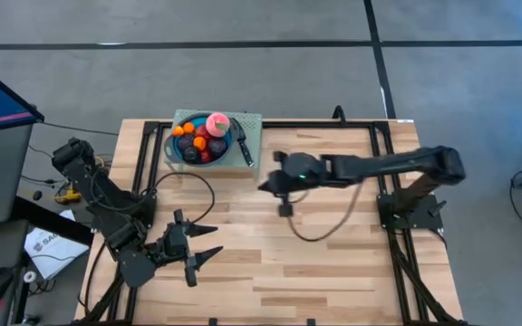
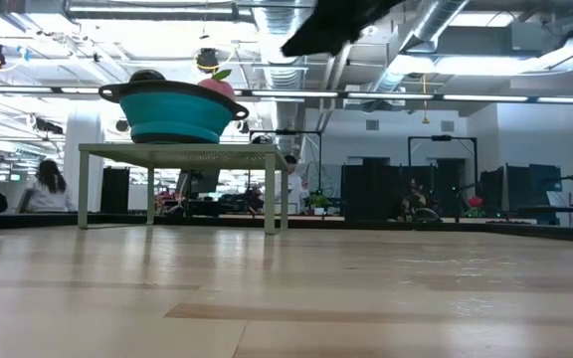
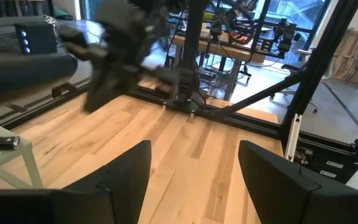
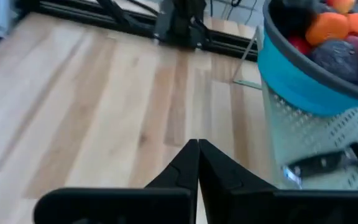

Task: Pick & Place Fruit
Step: Return to Home Position

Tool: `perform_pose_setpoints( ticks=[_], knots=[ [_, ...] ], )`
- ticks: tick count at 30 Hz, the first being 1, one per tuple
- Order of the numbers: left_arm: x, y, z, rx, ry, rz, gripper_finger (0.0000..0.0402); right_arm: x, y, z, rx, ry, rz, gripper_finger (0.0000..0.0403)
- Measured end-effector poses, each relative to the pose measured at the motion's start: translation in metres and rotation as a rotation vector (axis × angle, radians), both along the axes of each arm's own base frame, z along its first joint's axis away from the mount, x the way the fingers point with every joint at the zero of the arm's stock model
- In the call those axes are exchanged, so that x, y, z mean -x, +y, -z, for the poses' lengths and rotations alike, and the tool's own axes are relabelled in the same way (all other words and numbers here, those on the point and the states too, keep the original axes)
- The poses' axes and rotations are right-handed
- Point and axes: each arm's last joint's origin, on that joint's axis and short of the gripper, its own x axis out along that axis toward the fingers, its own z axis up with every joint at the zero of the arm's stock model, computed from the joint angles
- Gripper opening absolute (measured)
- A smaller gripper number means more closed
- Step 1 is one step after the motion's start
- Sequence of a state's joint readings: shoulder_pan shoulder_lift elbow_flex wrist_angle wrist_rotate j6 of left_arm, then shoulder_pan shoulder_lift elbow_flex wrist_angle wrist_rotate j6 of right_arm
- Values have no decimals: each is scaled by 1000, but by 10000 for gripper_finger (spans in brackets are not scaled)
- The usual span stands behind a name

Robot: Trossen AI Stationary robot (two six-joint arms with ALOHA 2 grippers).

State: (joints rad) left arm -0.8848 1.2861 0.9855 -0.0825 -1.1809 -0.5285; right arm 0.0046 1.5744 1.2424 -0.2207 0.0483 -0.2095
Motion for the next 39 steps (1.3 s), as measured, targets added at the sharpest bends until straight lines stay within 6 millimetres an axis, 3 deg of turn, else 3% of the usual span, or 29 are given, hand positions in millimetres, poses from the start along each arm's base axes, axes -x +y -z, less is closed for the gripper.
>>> perform_pose_setpoints(
  ticks=[3,10,15,21,23,28,32,34,37,39],
  knots=[
    [0,0,0,0,0,0,236,34,16,-7,-37,-28,-24,2],
    [0,0,0,0,0,-2,236,135,38,-9,-212,-123,-68,1],
    [-5,5,0,-4,3,-26,236,203,37,-4,-338,-249,-107,4],
    [-14,15,0,-33,14,-70,236,254,22,18,-391,-494,-117,1],
    [-16,18,0,-36,16,-84,236,266,16,22,-398,-607,-98,1],
    [-22,24,1,-53,29,-99,236,280,6,49,-381,-690,-64,1],
    [-30,31,2,-85,74,-45,224,273,4,72,-376,-654,-67,0],
    [-33,39,6,-96,101,-14,212,270,3,75,-386,-679,-91,0],
    [-25,57,19,-72,123,12,189,267,1,88,-405,-638,-77,0],
    [-14,71,28,-39,97,14,172,267,0,86,-402,-671,-75,0]
  ],
)
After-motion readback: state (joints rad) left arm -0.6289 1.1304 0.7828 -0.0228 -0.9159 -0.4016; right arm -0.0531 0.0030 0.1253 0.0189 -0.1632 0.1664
